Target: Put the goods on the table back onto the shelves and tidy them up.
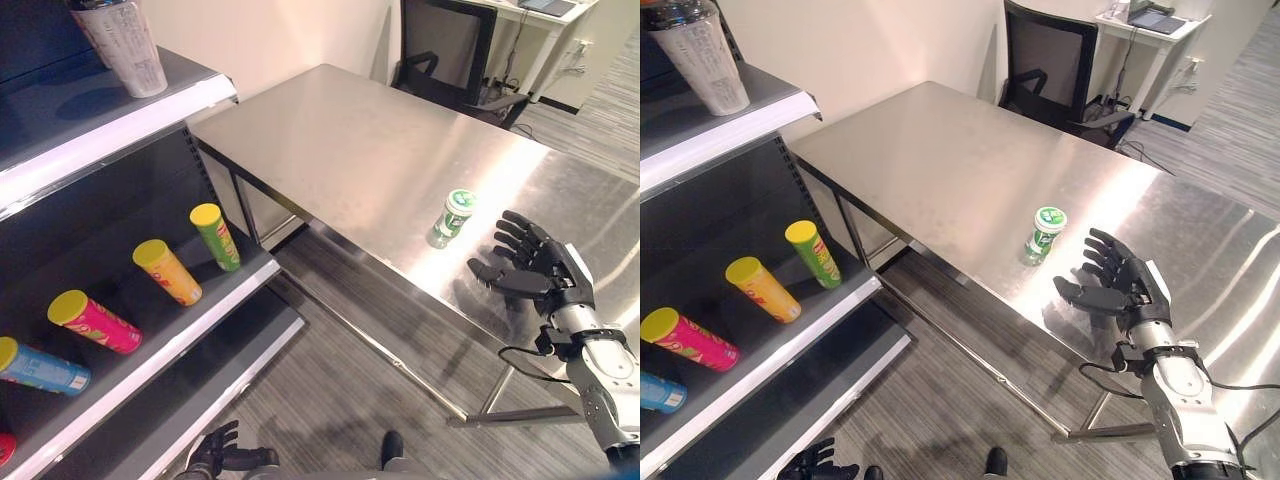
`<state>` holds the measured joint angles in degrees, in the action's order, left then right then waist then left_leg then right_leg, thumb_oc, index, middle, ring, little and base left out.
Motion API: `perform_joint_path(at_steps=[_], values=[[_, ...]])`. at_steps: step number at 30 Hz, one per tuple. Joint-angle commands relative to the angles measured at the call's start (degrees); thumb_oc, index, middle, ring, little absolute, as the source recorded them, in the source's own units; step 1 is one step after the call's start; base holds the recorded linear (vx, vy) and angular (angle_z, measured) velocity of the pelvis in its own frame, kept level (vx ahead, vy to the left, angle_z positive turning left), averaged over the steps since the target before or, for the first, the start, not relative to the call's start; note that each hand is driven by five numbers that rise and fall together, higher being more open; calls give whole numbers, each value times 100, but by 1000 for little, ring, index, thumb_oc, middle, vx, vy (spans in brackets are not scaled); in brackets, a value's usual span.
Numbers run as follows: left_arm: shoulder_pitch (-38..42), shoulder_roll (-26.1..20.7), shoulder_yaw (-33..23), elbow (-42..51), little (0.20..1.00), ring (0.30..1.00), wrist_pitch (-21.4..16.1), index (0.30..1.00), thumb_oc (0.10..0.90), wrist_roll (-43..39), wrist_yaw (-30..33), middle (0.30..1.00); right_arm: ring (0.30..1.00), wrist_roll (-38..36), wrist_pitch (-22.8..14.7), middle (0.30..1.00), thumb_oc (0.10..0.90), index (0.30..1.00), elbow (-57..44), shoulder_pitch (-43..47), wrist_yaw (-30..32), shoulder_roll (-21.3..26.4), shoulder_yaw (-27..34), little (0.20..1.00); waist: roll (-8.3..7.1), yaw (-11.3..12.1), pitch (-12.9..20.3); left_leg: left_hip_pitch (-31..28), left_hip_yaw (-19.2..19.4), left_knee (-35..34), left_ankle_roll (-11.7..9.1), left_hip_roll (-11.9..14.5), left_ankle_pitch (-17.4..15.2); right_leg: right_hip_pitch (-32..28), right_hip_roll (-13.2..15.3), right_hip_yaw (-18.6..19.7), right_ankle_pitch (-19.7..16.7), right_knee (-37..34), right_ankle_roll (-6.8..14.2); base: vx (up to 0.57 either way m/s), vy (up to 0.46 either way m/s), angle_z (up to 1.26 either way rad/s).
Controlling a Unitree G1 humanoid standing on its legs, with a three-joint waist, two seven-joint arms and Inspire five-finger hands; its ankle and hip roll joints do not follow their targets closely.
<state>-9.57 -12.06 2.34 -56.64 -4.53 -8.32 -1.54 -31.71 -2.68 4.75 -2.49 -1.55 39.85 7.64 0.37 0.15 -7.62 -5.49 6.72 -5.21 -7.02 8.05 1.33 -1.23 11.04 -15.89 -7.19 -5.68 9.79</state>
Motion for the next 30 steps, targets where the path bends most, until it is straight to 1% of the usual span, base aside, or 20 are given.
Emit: perform_joint_path(at_steps=[1,8,11,17,30], values=[[217,-485,205,0,900,900,-109,900,800,185,54,900,900,288,-591,900,800,900,-72,998,311,89,427,900,-277,148,-94,98,189,21,82,-164,-223,-594,166,-482,670,68,120,33,-2,16],[156,-484,284,49,900,900,-116,900,800,132,85,900,900,597,-598,900,800,900,490,1365,632,158,360,900,-253,300,-129,165,28,21,98,-240,-219,-671,224,-671,681,68,125,15,2,17],[166,-508,305,8,900,900,-115,900,800,123,94,900,900,554,-619,900,800,900,647,1465,657,162,305,900,-277,353,-157,198,-23,21,100,-256,-215,-687,239,-735,669,68,128,5,2,17],[178,-520,291,7,900,900,-111,900,800,88,122,900,900,680,-593,900,800,900,745,1562,720,197,241,900,-313,399,-173,218,-57,21,104,-263,-214,-693,253,-797,669,68,138,4,0,2],[202,-541,352,46,900,900,-110,900,800,23,156,900,900,698,-638,900,800,900,926,1909,872,185,60,900,-338,488,-198,248,-123,21,110,-273,-219,-708,256,-885,680,68,133,7,-1,3]])
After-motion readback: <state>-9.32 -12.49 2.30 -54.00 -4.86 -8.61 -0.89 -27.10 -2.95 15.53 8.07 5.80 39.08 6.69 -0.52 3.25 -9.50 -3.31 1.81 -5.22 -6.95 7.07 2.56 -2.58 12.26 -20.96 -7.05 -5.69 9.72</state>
